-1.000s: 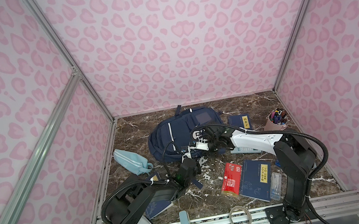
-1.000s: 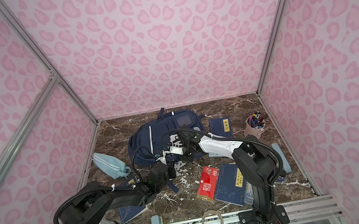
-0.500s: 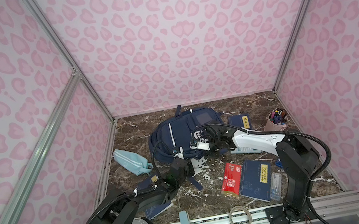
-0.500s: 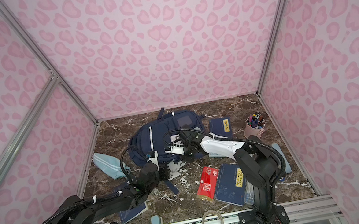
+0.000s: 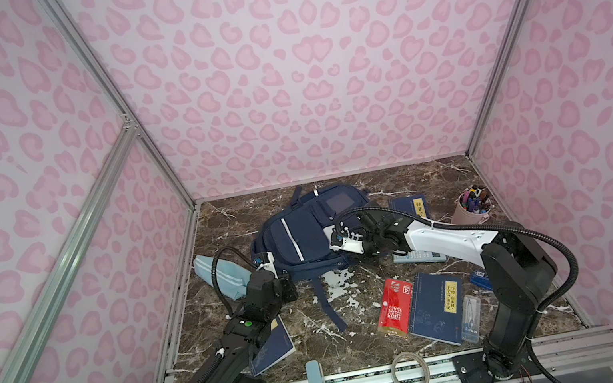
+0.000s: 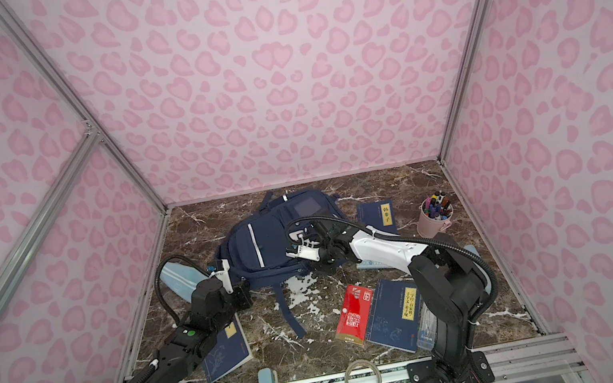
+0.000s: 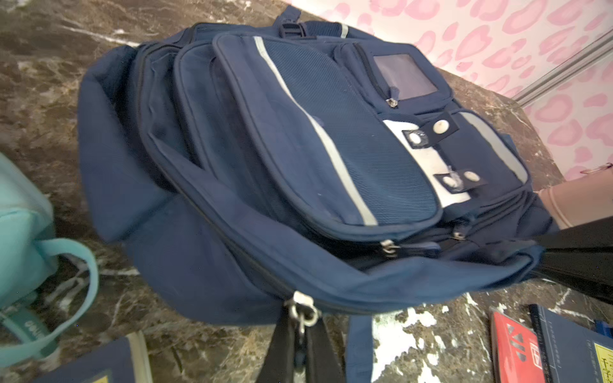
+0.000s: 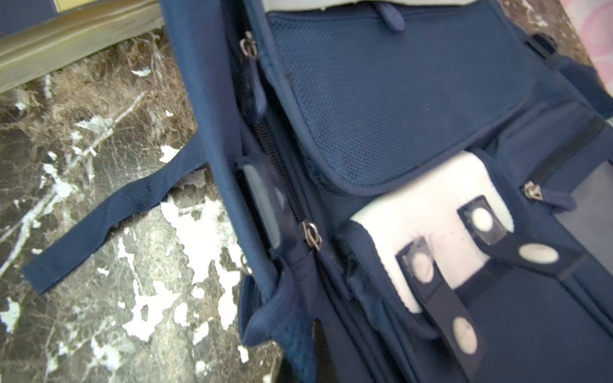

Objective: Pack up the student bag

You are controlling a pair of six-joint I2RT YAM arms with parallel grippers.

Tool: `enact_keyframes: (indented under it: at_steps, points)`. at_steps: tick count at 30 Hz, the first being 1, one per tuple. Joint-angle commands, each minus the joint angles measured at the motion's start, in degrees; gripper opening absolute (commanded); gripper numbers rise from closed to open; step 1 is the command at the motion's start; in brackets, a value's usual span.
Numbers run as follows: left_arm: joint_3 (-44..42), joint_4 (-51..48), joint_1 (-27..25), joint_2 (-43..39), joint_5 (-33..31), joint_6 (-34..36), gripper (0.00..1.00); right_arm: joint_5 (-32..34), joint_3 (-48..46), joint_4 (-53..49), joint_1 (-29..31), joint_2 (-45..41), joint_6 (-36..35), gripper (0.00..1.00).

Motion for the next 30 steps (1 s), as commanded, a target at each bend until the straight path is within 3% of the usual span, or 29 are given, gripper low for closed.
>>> enact_keyframes:
  at_steps: [1,2,4,6,9,11,15,18,22,23,25,30]
  points:
    - [0.2,-2.6,1.4,-0.5,2.9,0.9,0.04,5.8,-1.9,2.6,-1.4,-0.4,-0.1,0.0]
    - [0.0,-2.4,1.4,-1.6,5.2,0.8,0.04,7.5,-2.0,3.4,-2.0,-0.1,-0.2,0.01]
    - [-0.5,-0.8,0.7,-2.8,11.1,-0.4,0.04,9.6,-2.5,5.0,-2.3,-0.2,0.4,0.32]
    - [-0.4,0.8,-2.1,-2.7,13.7,-1.9,0.04,10.1,-4.7,8.4,-0.6,-2.2,1.1,0.53]
    - [1.3,0.3,-7.3,-1.6,12.4,-3.0,0.04,8.6,-9.6,14.4,3.1,-7.6,2.6,0.72]
    - [1.7,1.6,-9.1,-0.7,12.9,-4.0,0.04,5.9,-12.1,19.0,6.2,-10.2,4.7,0.75]
    - [2.6,3.2,-10.0,1.0,16.3,-5.8,0.04,5.8,-13.4,23.7,12.4,-9.6,3.7,0.73]
    - [2.8,3.6,-10.2,0.9,18.0,-7.1,0.04,7.9,-12.0,25.5,14.4,-6.0,3.3,0.66]
    - [1.7,4.9,-10.5,0.0,20.4,-9.3,0.04,5.3,-10.6,27.3,14.5,-1.7,4.1,0.41]
    - [1.4,4.8,-10.5,-0.1,20.3,-9.3,0.04,5.4,-10.4,27.3,14.6,-1.2,4.1,0.24]
    - [1.4,2.8,-10.4,0.0,18.0,-8.8,0.04,5.3,-10.7,27.1,14.5,-1.3,3.9,0.03]
    - [1.8,-1.9,-7.4,1.2,12.0,-7.2,0.04,6.0,-13.2,24.3,14.5,-3.9,0.3,0.0]
